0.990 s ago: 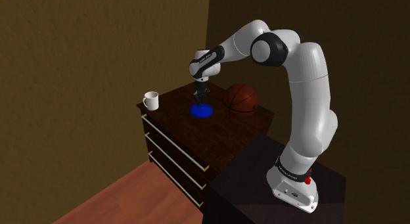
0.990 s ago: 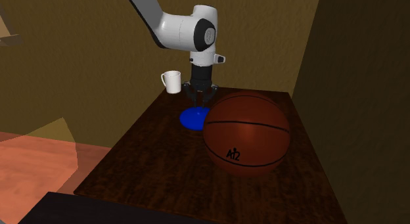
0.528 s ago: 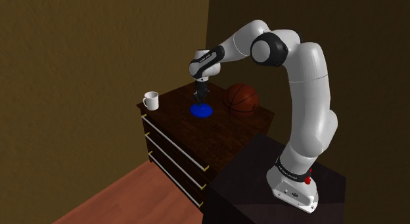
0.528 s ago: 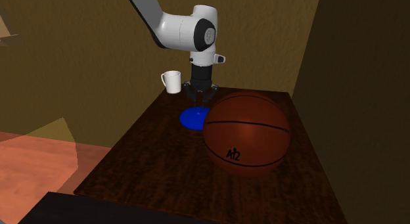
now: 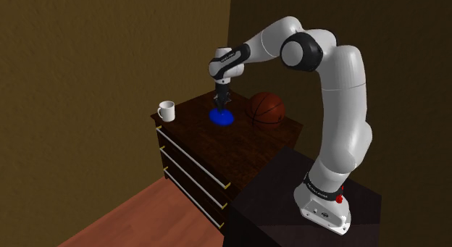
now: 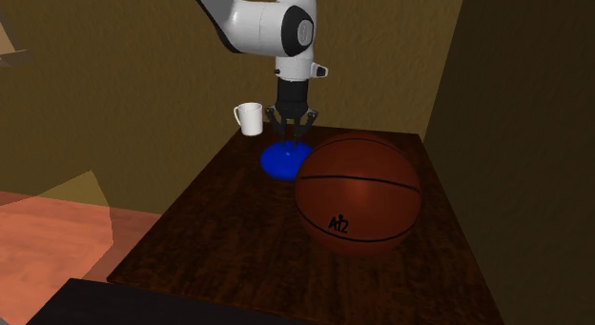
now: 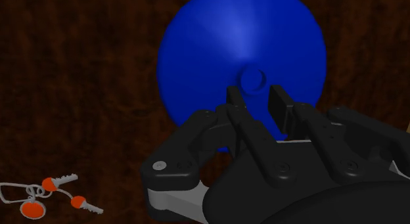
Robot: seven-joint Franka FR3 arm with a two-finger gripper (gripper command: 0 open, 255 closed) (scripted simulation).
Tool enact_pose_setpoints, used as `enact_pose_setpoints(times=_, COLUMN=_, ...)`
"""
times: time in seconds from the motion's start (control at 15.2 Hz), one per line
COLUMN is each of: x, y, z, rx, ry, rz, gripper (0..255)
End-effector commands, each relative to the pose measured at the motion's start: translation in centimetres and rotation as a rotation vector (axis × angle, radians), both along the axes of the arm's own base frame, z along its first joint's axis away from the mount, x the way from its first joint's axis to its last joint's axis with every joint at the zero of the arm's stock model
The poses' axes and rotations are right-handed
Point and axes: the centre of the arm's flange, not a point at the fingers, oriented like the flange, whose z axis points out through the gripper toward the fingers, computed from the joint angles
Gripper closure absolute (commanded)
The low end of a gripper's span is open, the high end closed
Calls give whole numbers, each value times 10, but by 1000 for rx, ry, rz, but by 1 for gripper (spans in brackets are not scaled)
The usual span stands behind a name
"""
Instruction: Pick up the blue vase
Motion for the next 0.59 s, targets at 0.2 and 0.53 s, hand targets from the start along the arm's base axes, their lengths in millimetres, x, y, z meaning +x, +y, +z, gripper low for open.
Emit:
enact_pose_setpoints(times=0.2, x=-1, y=0, z=27, rx=0, ry=0, rz=0, gripper=255)
enact_pose_setpoints(times=0.53, x=-1, y=0, z=43, rx=0, ry=0, rz=0, gripper=255)
